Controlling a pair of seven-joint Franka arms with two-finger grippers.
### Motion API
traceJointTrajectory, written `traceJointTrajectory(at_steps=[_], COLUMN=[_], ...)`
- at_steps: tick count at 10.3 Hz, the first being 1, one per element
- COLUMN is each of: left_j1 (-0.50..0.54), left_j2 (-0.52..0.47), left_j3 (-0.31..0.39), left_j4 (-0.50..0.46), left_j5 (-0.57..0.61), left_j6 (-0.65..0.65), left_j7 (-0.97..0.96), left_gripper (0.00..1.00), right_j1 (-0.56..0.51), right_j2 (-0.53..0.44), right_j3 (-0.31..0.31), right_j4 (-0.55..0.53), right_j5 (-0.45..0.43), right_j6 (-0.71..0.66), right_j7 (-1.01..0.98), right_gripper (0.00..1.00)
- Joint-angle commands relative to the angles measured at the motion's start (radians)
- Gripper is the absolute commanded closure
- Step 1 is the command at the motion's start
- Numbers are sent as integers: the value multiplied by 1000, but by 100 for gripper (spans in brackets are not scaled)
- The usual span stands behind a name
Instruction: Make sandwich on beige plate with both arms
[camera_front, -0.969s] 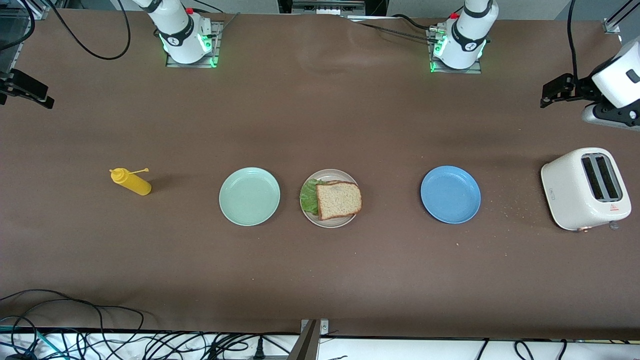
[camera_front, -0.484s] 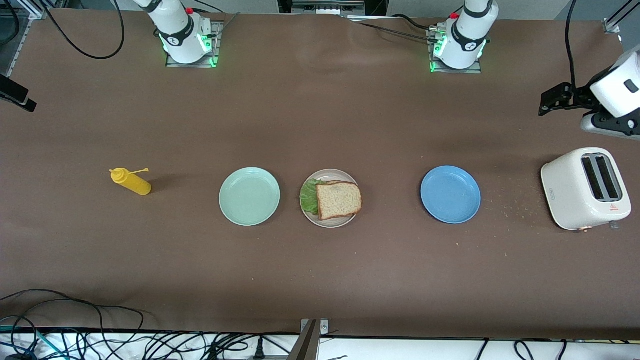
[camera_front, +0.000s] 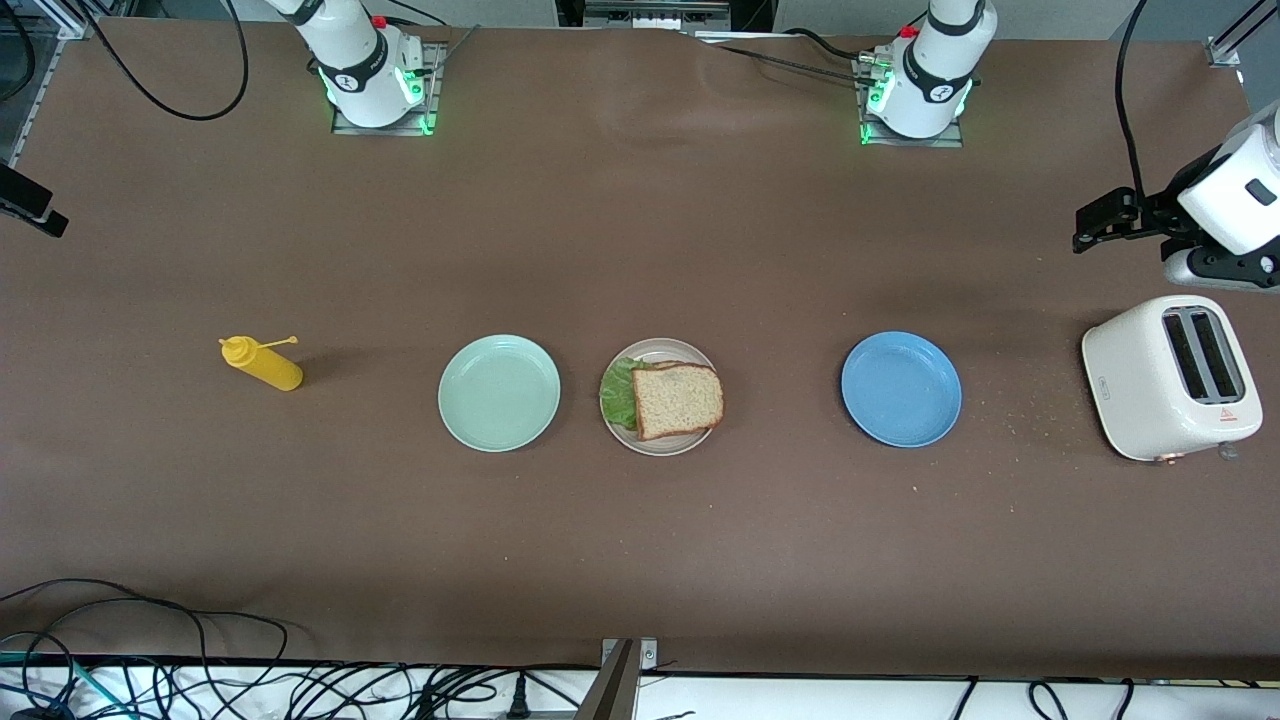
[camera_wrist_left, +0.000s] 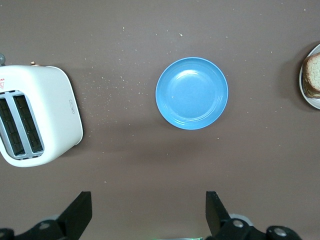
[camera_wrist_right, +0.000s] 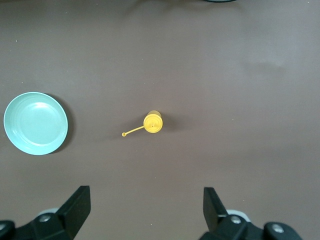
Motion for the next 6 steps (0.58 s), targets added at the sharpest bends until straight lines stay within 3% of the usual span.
traceJointTrajectory(at_steps=[1, 6], left_j1=[-5, -5], left_j2=[12, 12], left_j3=[4, 4], left_j4=[26, 26], left_j5=[-21, -22], left_j6=[0, 0], left_j7=[-14, -3], left_gripper=[0, 0], right_j1=[-7, -6], right_j2=[-2, -2], right_j3=[5, 5], right_j4=[2, 2], right_j5=[18, 20], right_j6=[12, 11], right_j7=[6, 6], right_gripper=[0, 0])
